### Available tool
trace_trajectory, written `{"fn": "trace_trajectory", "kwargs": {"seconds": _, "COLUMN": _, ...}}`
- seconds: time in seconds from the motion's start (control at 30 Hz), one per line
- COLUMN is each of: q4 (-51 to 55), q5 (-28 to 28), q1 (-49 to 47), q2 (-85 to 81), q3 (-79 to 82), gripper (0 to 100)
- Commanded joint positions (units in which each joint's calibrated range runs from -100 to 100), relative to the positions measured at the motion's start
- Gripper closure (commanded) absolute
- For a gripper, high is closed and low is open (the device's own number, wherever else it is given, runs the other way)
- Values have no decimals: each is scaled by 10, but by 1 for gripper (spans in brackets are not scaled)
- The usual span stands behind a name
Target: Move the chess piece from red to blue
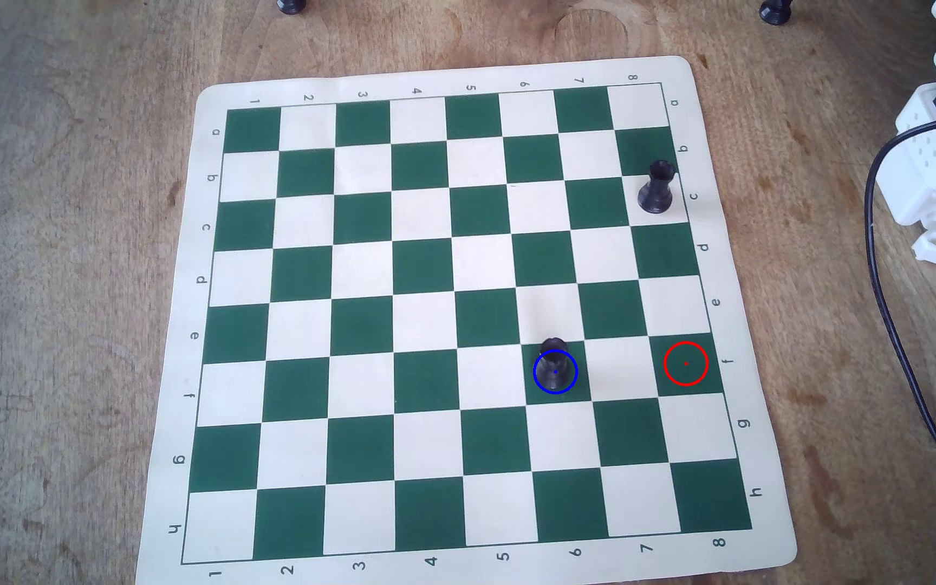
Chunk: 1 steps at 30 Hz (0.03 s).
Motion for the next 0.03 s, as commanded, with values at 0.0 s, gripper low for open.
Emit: {"fn": "trace_trajectory", "kwargs": {"seconds": 0.0, "q4": -25, "q5": 28, "q1": -4, "q2": -3, "q3": 9, "gripper": 100}}
